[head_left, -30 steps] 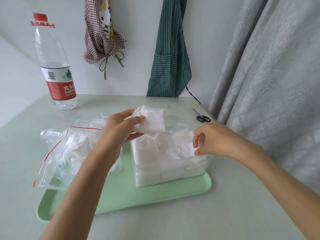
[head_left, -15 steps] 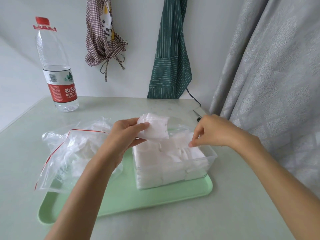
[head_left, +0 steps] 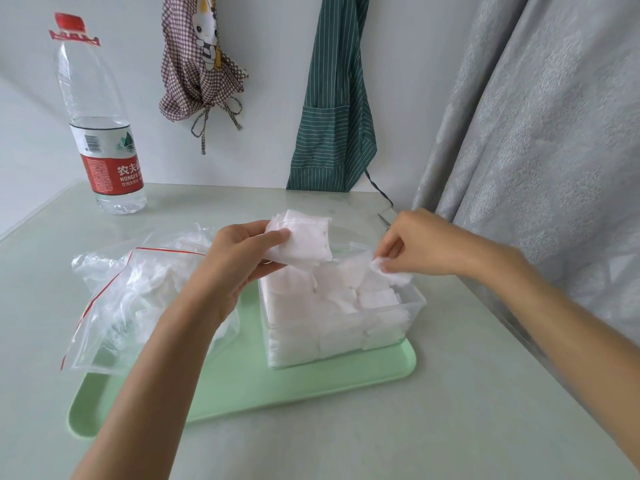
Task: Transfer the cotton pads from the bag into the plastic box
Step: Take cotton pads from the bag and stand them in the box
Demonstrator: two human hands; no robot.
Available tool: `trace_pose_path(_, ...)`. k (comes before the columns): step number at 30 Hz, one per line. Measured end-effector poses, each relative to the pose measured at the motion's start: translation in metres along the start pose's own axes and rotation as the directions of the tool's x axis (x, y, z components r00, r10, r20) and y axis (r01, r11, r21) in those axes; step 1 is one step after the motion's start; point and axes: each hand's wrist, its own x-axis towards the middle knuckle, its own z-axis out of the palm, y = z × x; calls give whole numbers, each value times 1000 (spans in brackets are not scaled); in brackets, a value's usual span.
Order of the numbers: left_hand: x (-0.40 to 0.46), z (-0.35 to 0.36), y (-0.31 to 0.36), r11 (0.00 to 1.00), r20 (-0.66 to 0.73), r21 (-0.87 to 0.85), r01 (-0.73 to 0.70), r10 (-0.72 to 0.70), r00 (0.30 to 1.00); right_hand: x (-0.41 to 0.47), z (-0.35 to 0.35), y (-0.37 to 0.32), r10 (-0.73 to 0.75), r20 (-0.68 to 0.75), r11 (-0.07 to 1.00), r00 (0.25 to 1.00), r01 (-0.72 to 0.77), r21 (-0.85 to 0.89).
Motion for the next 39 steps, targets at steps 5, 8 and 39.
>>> trace_pose_path(5, 0, -2, 1, 1000, 5, -4, -3, 3, 1000, -7, 11, 8, -321, 50, 935, 946, 325, -143)
trace_pose_path(8, 0, -2, 1, 1000, 5, -21, -5, 5, 1000, -8, 21, 13, -270, 237, 955, 933, 291, -55)
trace_pose_path(39, 3, 53, -14, 985, 162, -153, 74, -48, 986, -13, 38, -8, 143, -627, 844, 766, 237, 482)
